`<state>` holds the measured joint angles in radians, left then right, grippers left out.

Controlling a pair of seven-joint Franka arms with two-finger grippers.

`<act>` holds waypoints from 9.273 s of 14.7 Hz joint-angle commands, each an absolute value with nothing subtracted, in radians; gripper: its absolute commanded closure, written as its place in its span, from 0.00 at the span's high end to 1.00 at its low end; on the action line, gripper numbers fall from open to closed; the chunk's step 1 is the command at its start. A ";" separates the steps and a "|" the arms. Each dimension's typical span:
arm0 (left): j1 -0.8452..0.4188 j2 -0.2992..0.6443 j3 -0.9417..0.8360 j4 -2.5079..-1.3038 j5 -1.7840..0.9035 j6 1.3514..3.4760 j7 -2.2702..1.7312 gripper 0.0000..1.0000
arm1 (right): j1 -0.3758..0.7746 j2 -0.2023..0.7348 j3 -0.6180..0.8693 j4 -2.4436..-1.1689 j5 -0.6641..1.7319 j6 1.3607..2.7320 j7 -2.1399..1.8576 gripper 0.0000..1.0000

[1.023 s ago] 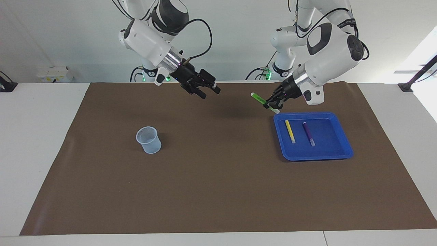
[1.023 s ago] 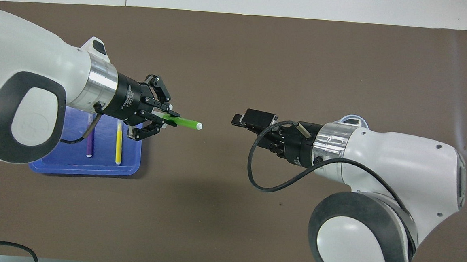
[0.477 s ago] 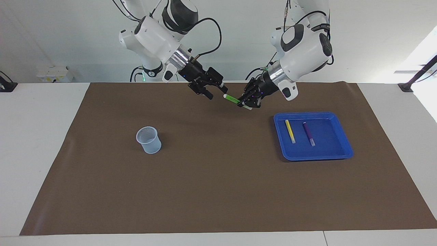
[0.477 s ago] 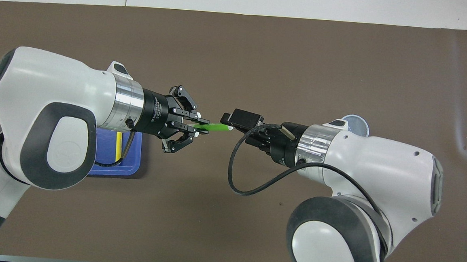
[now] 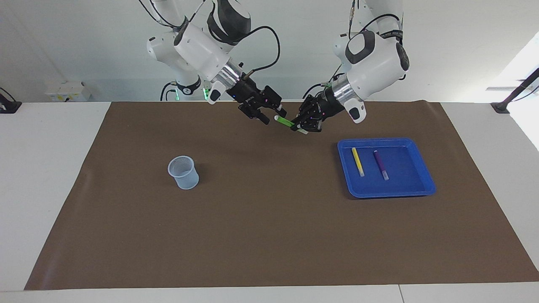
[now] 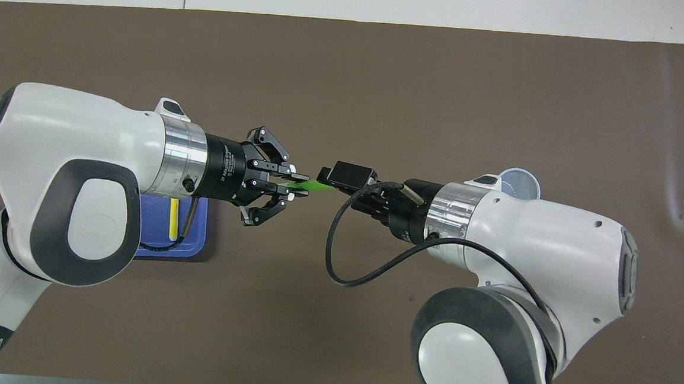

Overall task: Transfer and insert pens with both arms
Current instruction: 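Grasp the green pen's tip with the right gripper, open the left gripper, then insert the green pen into the clear cup with the right gripper, then release the pen and withdraw the right gripper while the left grasps purple pen, then lift the purple pen with the left gripper toward the right gripper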

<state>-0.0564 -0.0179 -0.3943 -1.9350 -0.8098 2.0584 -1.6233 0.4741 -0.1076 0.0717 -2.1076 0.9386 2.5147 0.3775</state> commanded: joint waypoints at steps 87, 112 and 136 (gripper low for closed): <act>0.330 0.163 -0.391 -2.184 0.115 2.290 0.092 0.97 | 0.040 0.017 0.072 -1.996 0.271 2.157 -0.146 1.00; 0.344 0.156 -0.394 -2.226 0.114 2.327 -0.028 0.00 | 0.265 0.005 0.071 -2.010 0.848 2.237 0.314 1.00; 0.143 0.160 -0.518 -1.769 -0.523 1.876 -1.231 0.00 | 0.437 0.000 0.071 -2.068 1.158 2.554 0.305 1.00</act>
<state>0.1375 0.1790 -0.5034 -1.7594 -0.4541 1.8566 -1.1376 0.4031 0.0082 0.0698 -2.0446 1.1306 2.4937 0.3092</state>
